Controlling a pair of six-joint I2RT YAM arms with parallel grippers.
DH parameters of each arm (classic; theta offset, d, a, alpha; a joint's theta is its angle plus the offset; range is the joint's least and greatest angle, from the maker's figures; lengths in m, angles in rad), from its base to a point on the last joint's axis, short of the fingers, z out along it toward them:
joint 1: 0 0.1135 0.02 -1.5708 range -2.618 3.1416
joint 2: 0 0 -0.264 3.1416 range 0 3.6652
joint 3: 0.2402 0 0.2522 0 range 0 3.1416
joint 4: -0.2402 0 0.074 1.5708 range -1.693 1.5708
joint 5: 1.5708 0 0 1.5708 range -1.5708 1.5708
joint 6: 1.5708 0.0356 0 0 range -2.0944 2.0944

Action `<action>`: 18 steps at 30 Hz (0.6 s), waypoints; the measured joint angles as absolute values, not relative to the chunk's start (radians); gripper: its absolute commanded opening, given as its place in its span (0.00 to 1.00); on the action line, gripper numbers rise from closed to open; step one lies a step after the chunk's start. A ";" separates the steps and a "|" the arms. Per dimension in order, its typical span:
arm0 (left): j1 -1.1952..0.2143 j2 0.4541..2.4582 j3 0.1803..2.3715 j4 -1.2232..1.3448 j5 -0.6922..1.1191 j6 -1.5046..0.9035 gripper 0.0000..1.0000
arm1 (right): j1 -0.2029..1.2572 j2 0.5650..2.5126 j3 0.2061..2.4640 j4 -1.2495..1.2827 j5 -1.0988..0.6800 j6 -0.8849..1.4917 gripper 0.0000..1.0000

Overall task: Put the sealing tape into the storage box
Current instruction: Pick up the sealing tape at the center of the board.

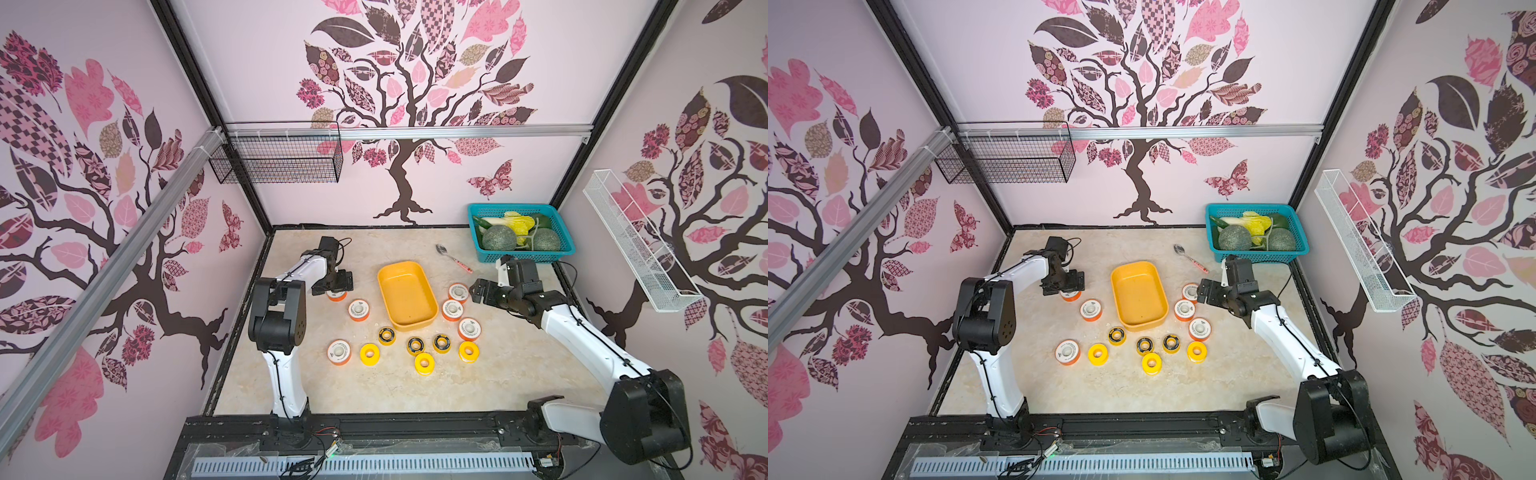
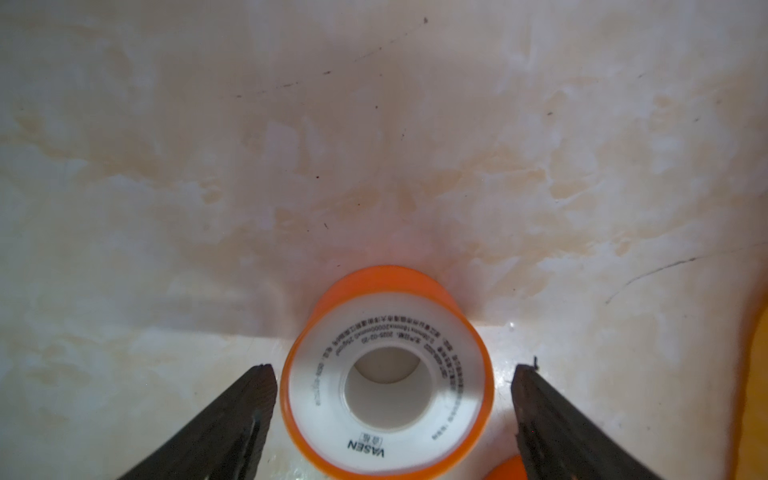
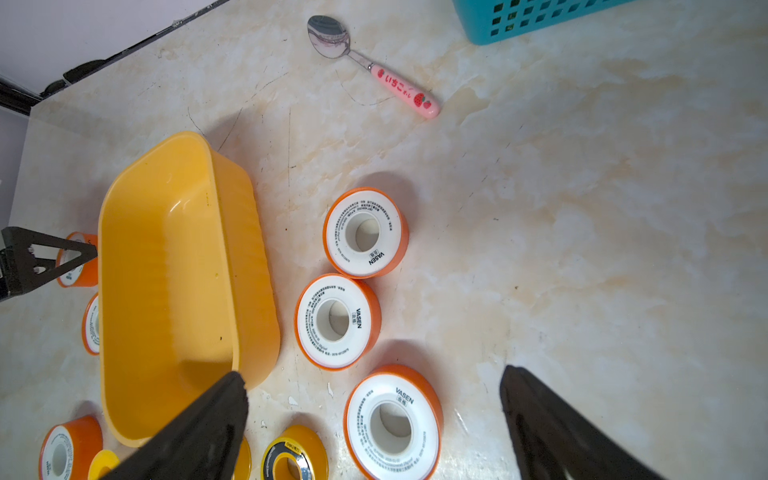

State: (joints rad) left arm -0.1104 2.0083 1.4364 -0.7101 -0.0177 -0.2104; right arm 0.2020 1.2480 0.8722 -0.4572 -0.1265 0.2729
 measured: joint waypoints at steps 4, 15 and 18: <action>-0.111 2.025 1.442 -0.714 -0.021 -0.208 0.87 | 0.202 1.248 0.869 -0.456 -0.126 0.273 0.99; -0.114 2.041 1.459 -0.721 -0.051 -0.209 0.69 | 0.202 1.250 0.868 -0.455 -0.126 0.273 0.99; -0.118 2.041 1.459 -0.721 -0.066 -0.208 0.65 | 0.202 1.250 0.868 -0.455 -0.126 0.273 0.99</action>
State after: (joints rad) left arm -0.1184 2.0411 1.4586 -0.7208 -0.0662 -0.2085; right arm 0.2020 1.2499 0.8684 -0.4553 -0.1265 0.2733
